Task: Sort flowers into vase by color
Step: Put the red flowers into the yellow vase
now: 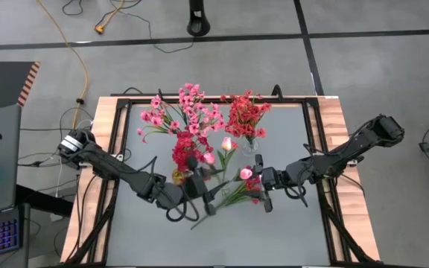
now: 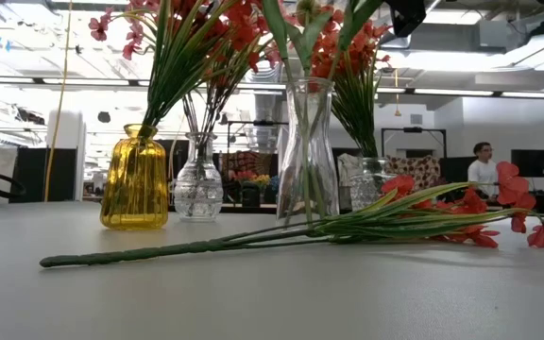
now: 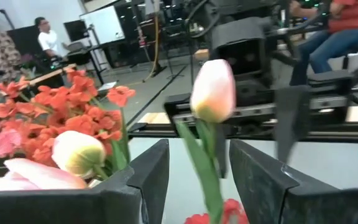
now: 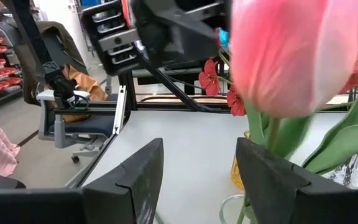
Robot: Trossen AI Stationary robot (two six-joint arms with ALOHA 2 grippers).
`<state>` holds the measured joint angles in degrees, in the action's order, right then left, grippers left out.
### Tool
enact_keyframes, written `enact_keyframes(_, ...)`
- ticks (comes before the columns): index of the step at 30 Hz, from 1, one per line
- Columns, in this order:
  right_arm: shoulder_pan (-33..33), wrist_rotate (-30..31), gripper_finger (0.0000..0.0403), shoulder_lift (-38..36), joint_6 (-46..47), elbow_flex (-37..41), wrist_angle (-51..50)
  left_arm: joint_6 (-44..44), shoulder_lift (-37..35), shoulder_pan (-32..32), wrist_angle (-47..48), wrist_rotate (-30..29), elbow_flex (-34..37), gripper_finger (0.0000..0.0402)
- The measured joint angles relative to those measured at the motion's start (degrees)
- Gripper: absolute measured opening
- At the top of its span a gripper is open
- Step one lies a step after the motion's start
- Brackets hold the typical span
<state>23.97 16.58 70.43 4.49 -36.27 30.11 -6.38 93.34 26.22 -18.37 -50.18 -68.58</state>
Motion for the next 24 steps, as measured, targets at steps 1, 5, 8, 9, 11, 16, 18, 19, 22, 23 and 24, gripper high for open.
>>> enact_keyframes(1,0.00,0.00,0.0230,-0.03,-0.02,0.00,-0.07,-0.02,0.00,0.47,-0.02,-0.01,0.00,0.0157)
enact_keyframes(5,0.02,0.02,0.0230,-1.15,0.02,0.00,-2.11,-0.01,0.00,2.21,-0.08,-0.01,0.00,0.0158)
enact_keyframes(8,0.12,0.02,0.0230,-2.59,0.05,0.00,-4.37,0.09,0.00,3.42,-0.41,0.00,0.00,0.0158)
enact_keyframes(9,0.29,0.03,0.0230,-3.24,0.06,0.00,-5.24,0.40,0.00,3.74,-0.39,0.00,0.00,0.0158)
enact_keyframes(11,0.69,0.07,0.0230,-4.68,0.07,0.00,-6.71,2.10,0.00,4.30,-0.39,0.69,0.00,0.0158)
enact_keyframes(16,2.81,0.05,0.0230,-9.25,0.06,0.00,-10.92,9.48,0.26,4.76,-0.19,6.57,0.00,0.0158)
enact_keyframes(18,3.94,0.04,0.0230,-11.10,0.04,0.00,-13.50,12.72,0.37,4.79,1.28,8.15,0.00,0.0158)
enact_keyframes(19,4.51,0.06,0.0230,-11.95,0.05,0.00,-14.71,14.75,0.37,4.79,2.74,8.98,-0.01,0.0158)
enact_keyframes(22,6.23,0.04,0.0230,-14.27,0.07,0.00,-18.72,22.49,0.42,4.76,8.05,10.08,-0.02,0.0158)
enact_keyframes(23,6.71,0.04,0.0230,-14.90,0.07,0.00,-19.70,24.65,0.46,4.76,9.68,10.13,-0.02,0.0158)
enact_keyframes(24,7.23,0.04,0.0230,-15.49,0.06,0.00,-20.91,26.51,0.46,4.76,11.18,10.15,-0.02,0.0158)
